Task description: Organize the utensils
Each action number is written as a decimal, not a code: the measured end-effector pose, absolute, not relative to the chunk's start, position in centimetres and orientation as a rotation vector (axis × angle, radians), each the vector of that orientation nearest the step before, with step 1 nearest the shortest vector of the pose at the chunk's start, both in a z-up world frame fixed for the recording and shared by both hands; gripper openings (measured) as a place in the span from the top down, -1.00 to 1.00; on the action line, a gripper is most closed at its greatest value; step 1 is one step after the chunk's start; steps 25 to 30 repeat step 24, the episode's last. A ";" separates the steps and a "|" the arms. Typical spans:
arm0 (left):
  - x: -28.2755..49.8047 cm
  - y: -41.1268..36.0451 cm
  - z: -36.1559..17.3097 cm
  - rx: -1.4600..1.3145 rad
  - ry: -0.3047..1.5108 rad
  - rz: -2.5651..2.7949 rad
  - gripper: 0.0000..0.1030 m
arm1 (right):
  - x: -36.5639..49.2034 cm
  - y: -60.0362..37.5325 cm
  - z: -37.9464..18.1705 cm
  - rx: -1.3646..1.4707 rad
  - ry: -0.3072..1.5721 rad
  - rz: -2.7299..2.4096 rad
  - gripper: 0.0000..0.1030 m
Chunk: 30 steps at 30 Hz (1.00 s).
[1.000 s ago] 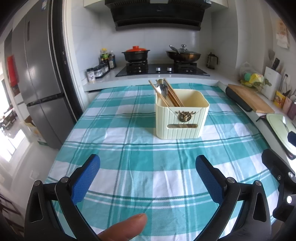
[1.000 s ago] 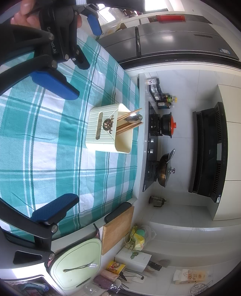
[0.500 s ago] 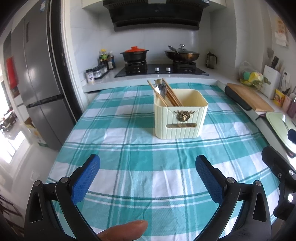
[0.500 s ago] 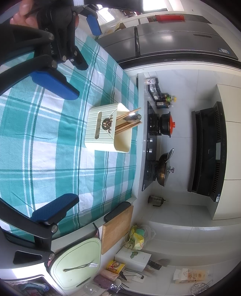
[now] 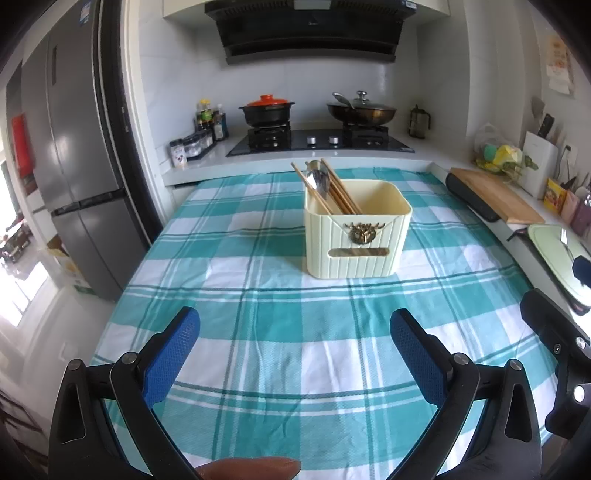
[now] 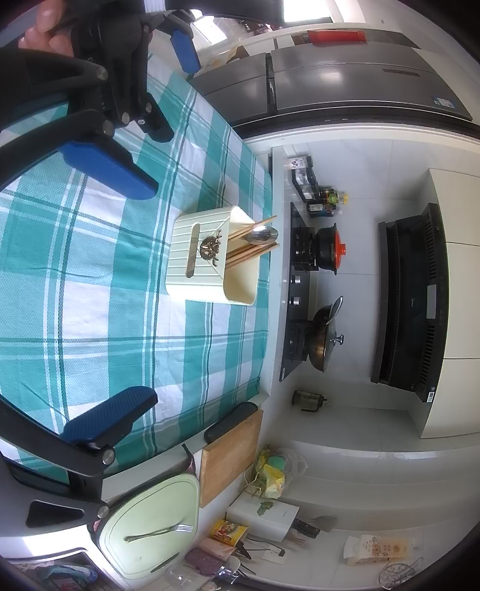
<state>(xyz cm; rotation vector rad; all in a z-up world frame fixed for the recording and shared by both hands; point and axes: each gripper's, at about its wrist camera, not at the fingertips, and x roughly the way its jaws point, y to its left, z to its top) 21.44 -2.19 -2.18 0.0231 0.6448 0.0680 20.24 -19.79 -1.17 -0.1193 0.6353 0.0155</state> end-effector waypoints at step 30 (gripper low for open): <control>21.0 -3.0 -2.3 0.048 0.619 0.056 -0.99 | 20.3 -20.3 -1.1 -0.116 0.633 0.011 -1.00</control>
